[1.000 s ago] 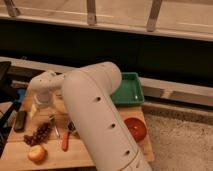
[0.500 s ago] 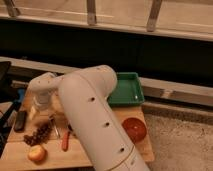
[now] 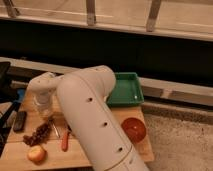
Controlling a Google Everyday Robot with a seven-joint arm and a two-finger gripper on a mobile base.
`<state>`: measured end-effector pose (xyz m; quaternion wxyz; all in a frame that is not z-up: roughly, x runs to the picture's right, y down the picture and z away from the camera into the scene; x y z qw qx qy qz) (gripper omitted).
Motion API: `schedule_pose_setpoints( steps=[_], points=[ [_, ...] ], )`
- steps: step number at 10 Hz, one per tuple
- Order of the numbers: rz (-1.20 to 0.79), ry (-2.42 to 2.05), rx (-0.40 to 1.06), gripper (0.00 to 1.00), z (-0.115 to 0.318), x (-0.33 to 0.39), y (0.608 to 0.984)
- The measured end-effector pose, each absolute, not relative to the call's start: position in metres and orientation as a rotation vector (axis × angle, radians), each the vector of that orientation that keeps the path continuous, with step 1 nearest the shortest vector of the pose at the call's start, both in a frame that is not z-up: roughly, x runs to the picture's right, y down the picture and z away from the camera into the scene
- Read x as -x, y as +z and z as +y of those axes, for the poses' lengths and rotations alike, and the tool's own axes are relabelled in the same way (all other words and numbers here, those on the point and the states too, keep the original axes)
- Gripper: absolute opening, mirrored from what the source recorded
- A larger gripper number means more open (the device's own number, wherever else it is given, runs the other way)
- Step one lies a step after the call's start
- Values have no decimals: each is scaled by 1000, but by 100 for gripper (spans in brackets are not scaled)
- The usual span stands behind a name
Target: Place fork in purple bowl
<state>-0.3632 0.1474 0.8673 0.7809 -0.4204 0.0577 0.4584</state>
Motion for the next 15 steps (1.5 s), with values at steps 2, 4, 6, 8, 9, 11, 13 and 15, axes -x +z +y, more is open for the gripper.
schedule_pose_setpoints(
  steps=[2, 4, 6, 8, 9, 11, 13, 15],
  points=[
    [125, 991, 904, 2, 145, 362, 868],
    [165, 978, 900, 0, 155, 365, 875],
    [176, 976, 898, 0, 158, 364, 876],
    [179, 976, 899, 0, 157, 363, 876],
    [178, 976, 896, 0, 157, 362, 874],
    [135, 996, 850, 0, 139, 354, 867],
    [85, 1023, 786, 0, 105, 343, 848],
    [36, 1050, 712, 0, 63, 331, 822]
  ],
)
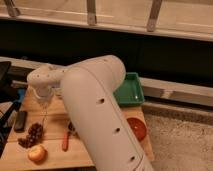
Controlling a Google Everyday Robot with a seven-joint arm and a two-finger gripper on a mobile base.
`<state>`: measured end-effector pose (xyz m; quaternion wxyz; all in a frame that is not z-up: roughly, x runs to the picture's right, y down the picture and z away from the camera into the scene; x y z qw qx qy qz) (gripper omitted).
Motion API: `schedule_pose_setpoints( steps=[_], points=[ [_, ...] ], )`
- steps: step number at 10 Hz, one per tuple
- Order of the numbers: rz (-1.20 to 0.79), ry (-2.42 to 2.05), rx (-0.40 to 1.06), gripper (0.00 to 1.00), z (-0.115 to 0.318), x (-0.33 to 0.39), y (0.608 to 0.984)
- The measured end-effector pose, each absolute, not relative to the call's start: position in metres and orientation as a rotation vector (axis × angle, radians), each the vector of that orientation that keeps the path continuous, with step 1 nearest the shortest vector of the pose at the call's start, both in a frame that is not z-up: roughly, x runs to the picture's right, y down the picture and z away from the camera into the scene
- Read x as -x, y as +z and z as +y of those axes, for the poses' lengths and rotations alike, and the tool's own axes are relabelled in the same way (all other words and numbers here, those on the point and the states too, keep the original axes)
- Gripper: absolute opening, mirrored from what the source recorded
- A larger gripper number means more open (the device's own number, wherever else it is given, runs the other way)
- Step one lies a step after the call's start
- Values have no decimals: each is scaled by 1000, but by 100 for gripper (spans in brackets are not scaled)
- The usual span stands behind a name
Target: Place fork in purple bowl
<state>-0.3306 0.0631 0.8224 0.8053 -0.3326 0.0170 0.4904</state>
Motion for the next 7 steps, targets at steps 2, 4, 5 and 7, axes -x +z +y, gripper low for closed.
schedule_pose_setpoints(
  steps=[2, 4, 5, 7],
  points=[
    [-11, 1087, 646, 0, 22, 312, 808],
    [-67, 1150, 585, 0, -15, 281, 804],
    [-88, 1181, 573, 0, -25, 265, 803],
    [-119, 1212, 602, 0, -21, 256, 803]
  ],
)
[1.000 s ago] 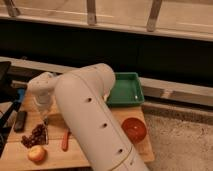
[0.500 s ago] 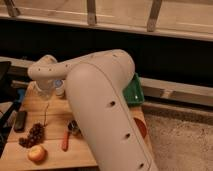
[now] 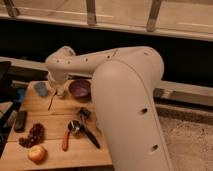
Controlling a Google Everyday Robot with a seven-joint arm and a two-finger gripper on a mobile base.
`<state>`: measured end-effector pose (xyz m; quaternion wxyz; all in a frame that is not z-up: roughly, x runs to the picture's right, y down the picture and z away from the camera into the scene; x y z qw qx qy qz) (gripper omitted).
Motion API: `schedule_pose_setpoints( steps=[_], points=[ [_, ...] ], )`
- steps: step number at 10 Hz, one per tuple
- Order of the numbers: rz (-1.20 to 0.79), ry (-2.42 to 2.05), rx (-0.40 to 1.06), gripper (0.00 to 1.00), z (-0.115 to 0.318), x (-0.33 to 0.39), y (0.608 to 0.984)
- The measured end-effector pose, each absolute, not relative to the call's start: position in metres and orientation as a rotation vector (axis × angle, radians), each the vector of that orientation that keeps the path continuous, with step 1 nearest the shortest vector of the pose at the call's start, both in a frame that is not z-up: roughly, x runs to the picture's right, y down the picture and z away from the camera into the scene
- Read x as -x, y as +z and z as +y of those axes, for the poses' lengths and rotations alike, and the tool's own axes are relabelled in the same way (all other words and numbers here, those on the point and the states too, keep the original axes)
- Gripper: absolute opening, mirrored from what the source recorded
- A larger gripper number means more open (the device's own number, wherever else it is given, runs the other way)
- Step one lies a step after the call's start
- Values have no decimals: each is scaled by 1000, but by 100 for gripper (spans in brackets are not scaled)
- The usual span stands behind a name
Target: Place fork in purple bowl
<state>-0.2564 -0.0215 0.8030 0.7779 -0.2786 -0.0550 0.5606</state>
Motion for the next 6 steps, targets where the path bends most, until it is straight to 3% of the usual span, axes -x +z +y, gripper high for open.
schedule_pose_setpoints(
  steps=[6],
  points=[
    [-151, 1377, 604, 0, 61, 228, 763]
  ],
)
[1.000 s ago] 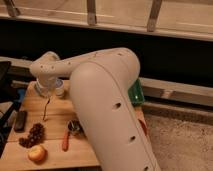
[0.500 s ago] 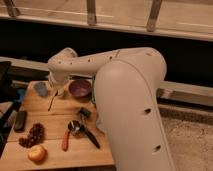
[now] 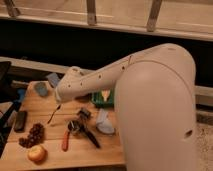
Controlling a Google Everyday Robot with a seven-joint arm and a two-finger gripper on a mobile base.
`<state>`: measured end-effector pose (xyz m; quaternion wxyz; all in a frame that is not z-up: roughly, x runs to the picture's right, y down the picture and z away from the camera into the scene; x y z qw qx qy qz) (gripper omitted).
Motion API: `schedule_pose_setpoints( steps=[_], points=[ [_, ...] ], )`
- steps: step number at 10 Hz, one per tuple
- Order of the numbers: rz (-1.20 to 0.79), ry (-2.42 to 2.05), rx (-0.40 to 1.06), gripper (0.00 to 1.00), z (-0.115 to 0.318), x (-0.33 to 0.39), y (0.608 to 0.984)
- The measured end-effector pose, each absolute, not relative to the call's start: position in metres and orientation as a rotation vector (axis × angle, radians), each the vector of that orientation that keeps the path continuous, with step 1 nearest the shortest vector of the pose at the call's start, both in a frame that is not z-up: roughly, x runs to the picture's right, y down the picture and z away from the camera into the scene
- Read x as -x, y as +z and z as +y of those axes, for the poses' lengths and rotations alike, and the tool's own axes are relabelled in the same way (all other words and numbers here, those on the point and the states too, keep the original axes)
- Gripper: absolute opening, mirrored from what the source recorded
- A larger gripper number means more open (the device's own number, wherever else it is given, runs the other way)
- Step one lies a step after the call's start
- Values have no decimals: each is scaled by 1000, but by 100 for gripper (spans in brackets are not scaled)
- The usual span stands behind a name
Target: Place fork in purple bowl
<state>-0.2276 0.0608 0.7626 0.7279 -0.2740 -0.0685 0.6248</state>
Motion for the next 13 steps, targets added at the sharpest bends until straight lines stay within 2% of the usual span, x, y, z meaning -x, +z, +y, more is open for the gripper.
schedule_pose_setpoints(
  steps=[4, 10, 13],
  points=[
    [-166, 1442, 552, 0, 48, 212, 756],
    [-84, 1537, 618, 0, -40, 143, 835],
    [-78, 1598, 620, 0, -79, 108, 848]
  ],
)
